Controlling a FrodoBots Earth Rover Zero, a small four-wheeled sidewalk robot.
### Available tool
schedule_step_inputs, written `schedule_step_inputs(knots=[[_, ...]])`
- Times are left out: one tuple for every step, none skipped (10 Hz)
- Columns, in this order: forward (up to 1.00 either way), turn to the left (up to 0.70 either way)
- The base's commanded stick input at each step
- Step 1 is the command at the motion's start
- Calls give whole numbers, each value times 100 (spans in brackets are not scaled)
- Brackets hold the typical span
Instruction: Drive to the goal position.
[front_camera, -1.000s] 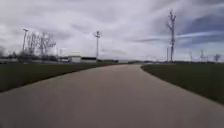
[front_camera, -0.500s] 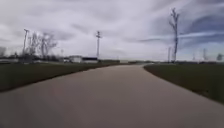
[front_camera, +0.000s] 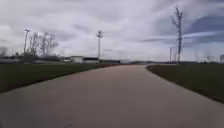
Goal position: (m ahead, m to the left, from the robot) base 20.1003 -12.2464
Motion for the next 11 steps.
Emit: schedule_step_inputs(knots=[[100,0],[100,0],[100,-6],[100,-10],[100,-8],[100,-6],[100,-1],[100,0],[100,0],[100,0],[100,0]])
